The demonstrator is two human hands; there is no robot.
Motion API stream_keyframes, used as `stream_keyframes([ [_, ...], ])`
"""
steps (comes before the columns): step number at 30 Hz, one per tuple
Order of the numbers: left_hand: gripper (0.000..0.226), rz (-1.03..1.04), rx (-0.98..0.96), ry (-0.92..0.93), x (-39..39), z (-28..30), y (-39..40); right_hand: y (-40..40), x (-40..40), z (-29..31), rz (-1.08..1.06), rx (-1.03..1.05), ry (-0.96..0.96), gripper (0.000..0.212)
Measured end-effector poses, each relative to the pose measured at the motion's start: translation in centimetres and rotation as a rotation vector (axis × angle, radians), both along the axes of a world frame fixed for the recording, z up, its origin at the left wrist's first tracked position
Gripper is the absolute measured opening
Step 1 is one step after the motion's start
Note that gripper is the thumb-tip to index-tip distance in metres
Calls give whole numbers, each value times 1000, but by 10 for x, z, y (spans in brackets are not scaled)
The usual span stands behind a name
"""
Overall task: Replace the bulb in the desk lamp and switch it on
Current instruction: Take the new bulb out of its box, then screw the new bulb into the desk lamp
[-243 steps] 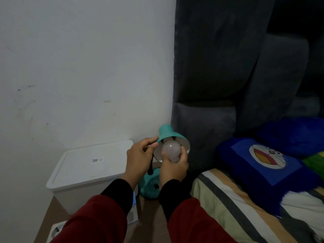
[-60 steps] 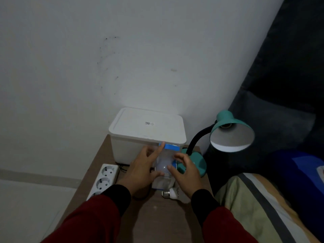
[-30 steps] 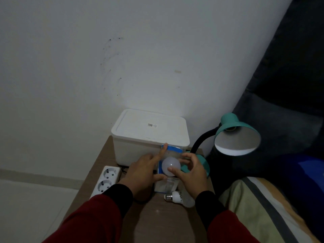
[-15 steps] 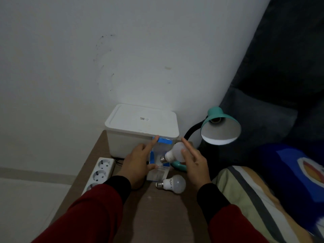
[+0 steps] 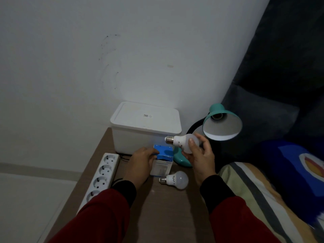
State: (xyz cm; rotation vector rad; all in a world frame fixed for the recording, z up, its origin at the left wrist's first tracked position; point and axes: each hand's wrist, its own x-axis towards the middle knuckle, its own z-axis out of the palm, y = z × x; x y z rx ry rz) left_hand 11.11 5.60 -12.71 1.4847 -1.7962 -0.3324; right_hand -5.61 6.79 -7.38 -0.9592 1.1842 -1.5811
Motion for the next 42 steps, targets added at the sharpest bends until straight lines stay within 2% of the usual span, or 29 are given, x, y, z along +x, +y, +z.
stream_keyframes([
  [13, 17, -19, 58, -15, 3, -9, -5, -5, 6, -12, 64, 29, 21, 23],
  [18, 19, -53, 95, -101, 6, -7, -5, -2, 7, -7, 57, 64, -88, 33],
  [22, 16, -40, 97, -85, 4, 9, -11, 7, 10, -4, -60, 5, -157, 42],
  [25, 18, -42, 27, -51, -7, 39, -21, 17, 11, 5, -168, -73, -247, 52],
  [29, 21, -137, -110, -17, -40, 85, -33, 27, 4, 22, -384, -157, -281, 33],
  [32, 26, -242, -164, 4, -72, 111, -40, 21, -4, 27, -524, -149, -222, 34],
  [37, 35, -352, -170, -19, -110, 132, -54, -2, -18, 35, -560, -76, -192, 44],
  [42, 32, -355, -159, -25, -119, 133, -71, -28, -29, 37, -549, 30, -79, 56],
])
